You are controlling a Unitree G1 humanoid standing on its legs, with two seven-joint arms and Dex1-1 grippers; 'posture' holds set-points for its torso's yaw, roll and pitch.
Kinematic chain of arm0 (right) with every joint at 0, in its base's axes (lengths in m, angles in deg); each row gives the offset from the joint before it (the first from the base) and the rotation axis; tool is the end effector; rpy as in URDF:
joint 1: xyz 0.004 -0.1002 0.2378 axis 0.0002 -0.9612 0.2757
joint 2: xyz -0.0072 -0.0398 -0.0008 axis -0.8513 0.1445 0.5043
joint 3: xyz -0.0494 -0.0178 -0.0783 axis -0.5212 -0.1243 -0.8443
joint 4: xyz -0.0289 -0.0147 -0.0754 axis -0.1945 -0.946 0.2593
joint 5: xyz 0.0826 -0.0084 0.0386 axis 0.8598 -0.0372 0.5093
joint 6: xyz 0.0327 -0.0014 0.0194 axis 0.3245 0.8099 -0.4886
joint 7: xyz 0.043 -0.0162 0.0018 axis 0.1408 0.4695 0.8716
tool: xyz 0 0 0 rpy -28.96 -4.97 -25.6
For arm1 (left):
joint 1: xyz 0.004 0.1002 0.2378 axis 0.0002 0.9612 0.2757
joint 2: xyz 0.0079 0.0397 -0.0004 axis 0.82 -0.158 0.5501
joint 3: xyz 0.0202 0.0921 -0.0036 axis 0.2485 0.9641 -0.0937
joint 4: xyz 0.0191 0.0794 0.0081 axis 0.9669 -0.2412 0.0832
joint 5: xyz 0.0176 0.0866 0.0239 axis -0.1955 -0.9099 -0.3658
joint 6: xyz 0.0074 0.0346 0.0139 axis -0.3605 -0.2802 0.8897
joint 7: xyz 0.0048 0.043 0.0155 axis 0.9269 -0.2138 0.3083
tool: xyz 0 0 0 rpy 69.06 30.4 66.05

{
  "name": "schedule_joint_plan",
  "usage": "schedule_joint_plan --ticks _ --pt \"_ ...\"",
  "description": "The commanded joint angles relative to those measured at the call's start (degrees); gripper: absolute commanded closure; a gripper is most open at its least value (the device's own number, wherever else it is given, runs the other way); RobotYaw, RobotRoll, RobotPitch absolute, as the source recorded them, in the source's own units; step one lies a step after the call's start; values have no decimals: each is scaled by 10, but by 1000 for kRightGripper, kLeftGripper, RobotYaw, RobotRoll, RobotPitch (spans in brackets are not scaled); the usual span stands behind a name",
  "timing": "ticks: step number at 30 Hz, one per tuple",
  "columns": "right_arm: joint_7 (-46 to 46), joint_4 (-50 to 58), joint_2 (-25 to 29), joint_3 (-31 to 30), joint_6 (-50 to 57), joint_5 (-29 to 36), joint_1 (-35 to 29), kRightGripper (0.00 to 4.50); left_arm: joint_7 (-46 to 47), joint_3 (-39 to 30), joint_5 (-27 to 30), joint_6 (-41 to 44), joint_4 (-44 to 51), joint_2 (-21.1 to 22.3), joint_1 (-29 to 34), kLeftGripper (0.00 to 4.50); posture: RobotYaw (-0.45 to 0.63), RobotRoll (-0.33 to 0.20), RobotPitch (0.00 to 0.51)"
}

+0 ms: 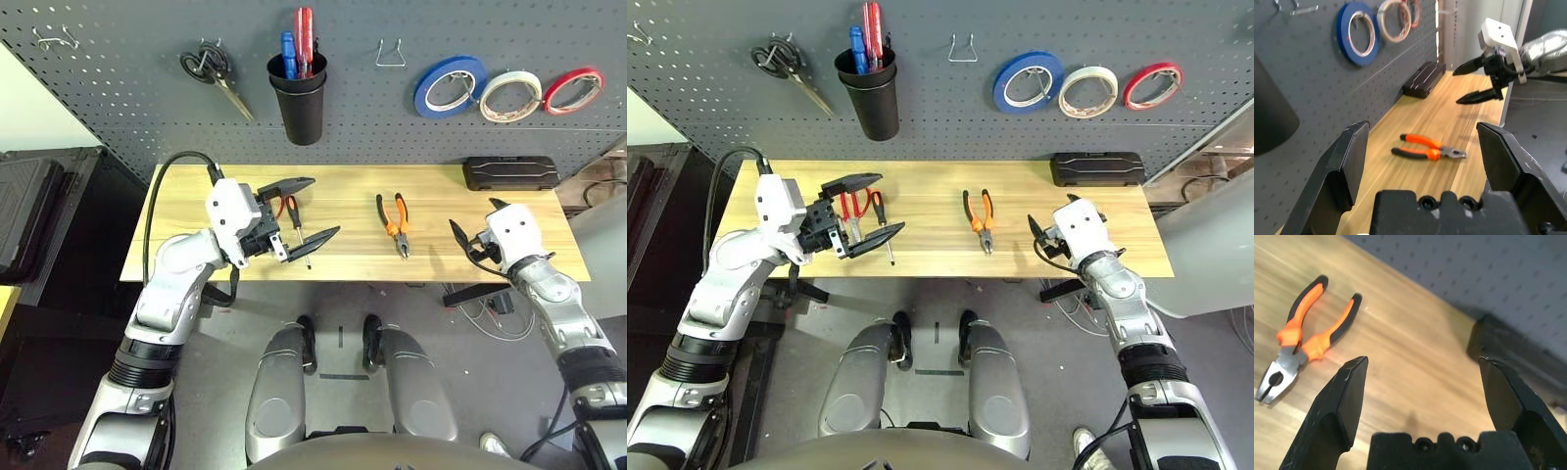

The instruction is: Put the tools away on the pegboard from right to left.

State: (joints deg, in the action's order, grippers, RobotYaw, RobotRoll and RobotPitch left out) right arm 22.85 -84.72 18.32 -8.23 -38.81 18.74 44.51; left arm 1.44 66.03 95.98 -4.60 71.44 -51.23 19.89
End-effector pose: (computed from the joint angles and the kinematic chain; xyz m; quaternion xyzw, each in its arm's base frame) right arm 0.2302 -0.2548 0.0621 -0.2118 0.0718 0.1021 0.9693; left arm 0.2319 0.1960 0.1443 0.1634 -0.1083 -0.5046 0.8408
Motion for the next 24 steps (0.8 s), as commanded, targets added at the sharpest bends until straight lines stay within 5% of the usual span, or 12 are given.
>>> schedule_joint_plan --ticks 1,19,24 --pt "3 26 -8 15 55 12 3 30 -8 11 -15 -6 -7 5 9 0 78 0 263" --pt "-71 86 -129 46 449 59 154 30 -48 41 -96 -44 -95 66 -21 0 75 0 275" --pt "-109 33 -159 36 504 44 222 30 -57 57 -125 -54 -109 74 -33 0 72 0 279"
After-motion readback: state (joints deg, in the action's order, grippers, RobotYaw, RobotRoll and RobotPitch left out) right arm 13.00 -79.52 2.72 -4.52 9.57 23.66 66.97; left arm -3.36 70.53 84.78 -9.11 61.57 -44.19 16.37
